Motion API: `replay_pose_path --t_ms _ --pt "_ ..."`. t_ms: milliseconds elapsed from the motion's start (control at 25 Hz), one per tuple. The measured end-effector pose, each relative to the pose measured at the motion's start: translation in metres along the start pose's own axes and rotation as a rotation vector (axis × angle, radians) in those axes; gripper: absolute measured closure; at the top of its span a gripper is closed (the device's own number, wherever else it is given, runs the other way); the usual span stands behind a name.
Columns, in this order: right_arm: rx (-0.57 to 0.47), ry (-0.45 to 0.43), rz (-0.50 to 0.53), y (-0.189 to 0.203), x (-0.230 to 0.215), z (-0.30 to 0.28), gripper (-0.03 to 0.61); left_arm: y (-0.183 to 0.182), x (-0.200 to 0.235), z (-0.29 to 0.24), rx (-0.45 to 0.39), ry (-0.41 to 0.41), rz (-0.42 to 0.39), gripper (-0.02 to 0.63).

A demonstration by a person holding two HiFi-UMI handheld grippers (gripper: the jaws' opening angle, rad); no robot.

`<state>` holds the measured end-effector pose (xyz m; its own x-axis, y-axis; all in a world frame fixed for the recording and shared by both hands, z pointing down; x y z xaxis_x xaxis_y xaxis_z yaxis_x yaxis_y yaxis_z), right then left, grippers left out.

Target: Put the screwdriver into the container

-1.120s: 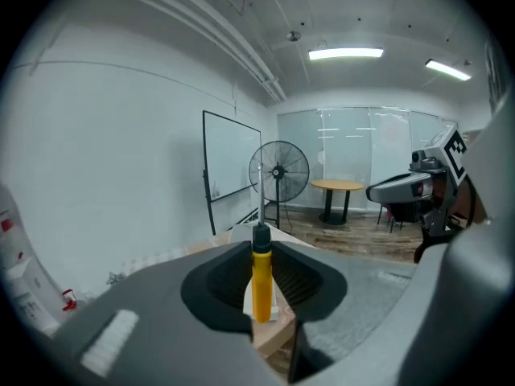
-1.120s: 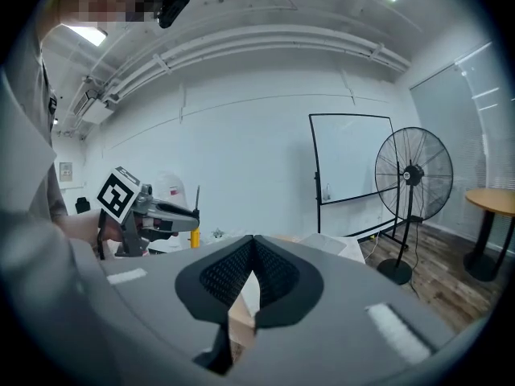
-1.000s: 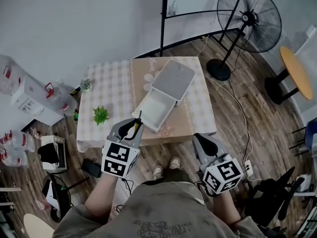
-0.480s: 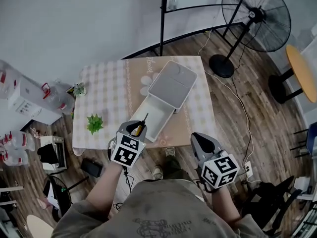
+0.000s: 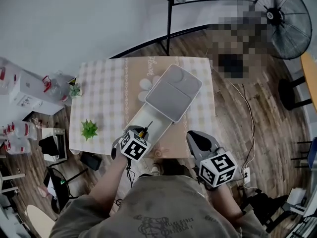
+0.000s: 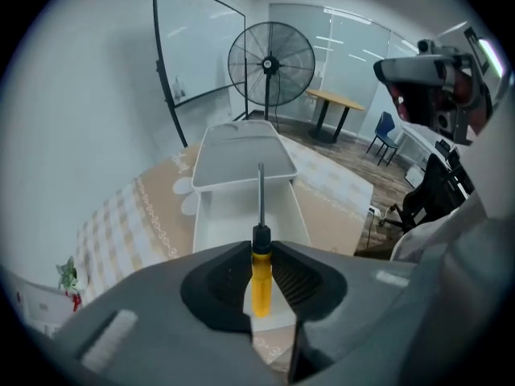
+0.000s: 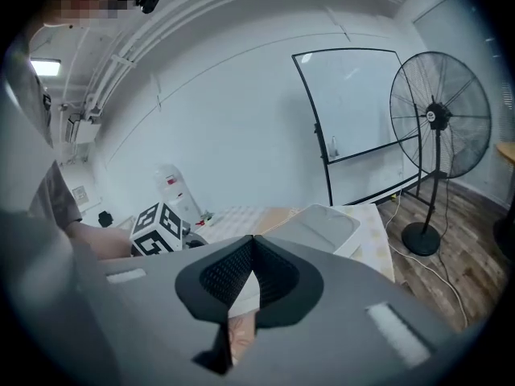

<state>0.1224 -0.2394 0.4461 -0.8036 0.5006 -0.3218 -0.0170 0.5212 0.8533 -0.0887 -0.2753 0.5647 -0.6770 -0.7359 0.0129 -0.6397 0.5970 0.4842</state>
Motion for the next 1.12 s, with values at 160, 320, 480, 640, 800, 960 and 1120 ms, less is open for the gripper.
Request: replay_pose_path --t_ms 160,320,480,640,800,960,1120 --pt "0.026 -0.053 0.001 -0.009 -0.023 -0.021 0.551 -0.002 0.008 -0.030 0.103 0.000 -0.010 0.533" --pt "0.059 -0.095 0.010 -0.015 -0.042 -0.036 0.551 -0.004 0.017 -0.051 0.174 0.001 0.028 0.533" --pt "0.092 -0.115 0.023 -0.016 -0.058 -0.047 0.551 -0.001 0.025 -0.067 0.253 0.003 0.014 0.533" --pt "0.095 -0.106 0.009 -0.018 -0.066 -0.053 0.551 0.000 0.028 -0.082 0.291 0.012 -0.011 0.533" --pt "0.103 -0.084 -0.017 -0.015 -0.071 -0.058 0.551 0.002 0.033 -0.096 0.302 0.012 -0.019 0.533" --pt "0.120 -0.065 -0.029 -0.008 -0.075 -0.062 0.551 0.002 0.039 -0.108 0.297 0.003 -0.023 0.533" --pt "0.131 -0.045 -0.043 -0.004 -0.078 -0.066 0.551 0.002 0.040 -0.113 0.306 0.015 -0.054 0.531"
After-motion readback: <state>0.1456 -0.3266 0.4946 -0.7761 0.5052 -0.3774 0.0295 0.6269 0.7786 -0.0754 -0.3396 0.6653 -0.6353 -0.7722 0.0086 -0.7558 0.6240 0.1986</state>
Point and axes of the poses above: the fingertips, and each gripper's own axes: z backward along the fingers, x to its left, y out of its underside, the point moved 6 cm from there along z, backward along the fingers, and after that the axes turned 4 degrees about -x, right-handed, at the moved point
